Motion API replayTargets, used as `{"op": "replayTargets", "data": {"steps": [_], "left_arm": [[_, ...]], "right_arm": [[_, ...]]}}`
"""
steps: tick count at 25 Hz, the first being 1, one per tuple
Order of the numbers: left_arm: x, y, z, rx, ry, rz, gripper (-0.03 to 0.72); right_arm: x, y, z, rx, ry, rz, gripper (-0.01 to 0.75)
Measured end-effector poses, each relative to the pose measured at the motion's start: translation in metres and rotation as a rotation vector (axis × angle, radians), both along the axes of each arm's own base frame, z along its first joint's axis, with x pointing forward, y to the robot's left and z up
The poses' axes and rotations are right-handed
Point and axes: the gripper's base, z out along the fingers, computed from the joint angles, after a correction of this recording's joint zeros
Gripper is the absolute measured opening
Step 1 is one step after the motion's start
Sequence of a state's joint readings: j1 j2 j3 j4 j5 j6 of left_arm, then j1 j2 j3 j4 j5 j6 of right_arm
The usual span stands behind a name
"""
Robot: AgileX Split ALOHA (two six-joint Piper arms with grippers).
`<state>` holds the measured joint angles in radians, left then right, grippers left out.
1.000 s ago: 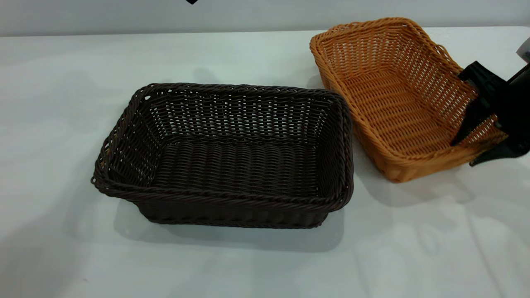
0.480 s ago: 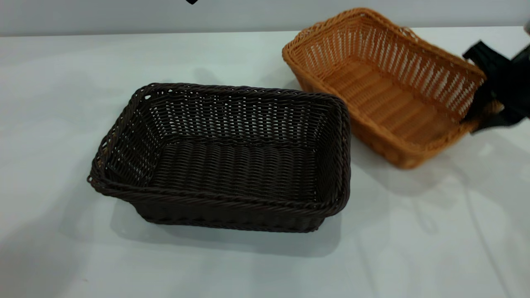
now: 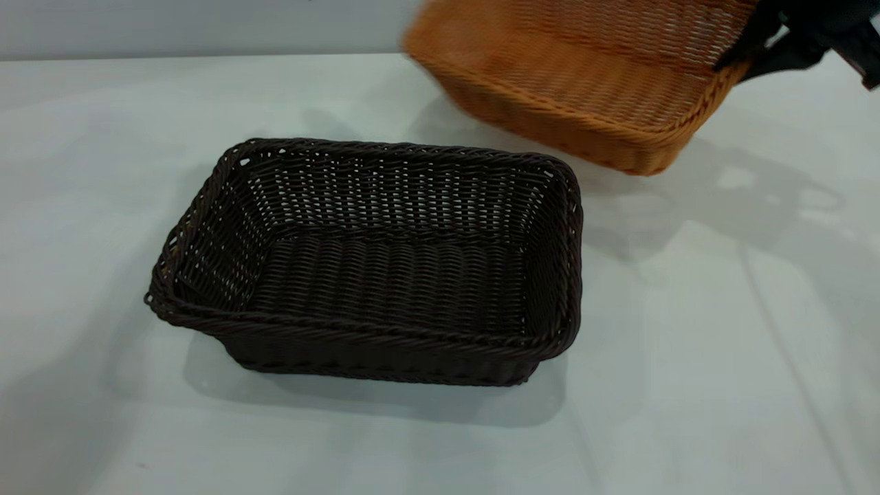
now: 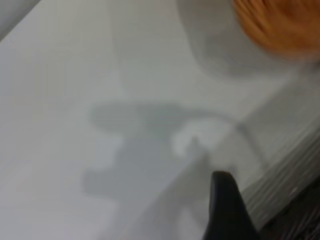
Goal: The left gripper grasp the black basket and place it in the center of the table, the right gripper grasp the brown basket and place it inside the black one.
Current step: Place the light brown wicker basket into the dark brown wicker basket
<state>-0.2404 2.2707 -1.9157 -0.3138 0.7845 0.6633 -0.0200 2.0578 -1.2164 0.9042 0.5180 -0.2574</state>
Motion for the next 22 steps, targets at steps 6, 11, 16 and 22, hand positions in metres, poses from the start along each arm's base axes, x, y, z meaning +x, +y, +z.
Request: {"op": "replayTargets", "data": {"steps": [6,11,16,22], "left_arm": [[0.011,0.044,0.001,-0.056,0.024,0.157,0.393],[0.019,0.086,0.003,-0.139,0.035,0.283,0.393],[0.021,0.114,0.004,-0.174,0.033,0.353,0.393],[0.022,0.12,0.005,-0.182,0.024,0.369,0.393]], "right_arm": [[0.0,0.006,0.021,-0.021,0.034,0.216,0.07],[0.0,0.01,0.034,0.016,0.069,0.303,0.07],[0.014,0.012,0.063,0.041,0.04,0.318,0.07],[0.014,0.028,0.082,0.111,0.122,0.301,0.07]]}}
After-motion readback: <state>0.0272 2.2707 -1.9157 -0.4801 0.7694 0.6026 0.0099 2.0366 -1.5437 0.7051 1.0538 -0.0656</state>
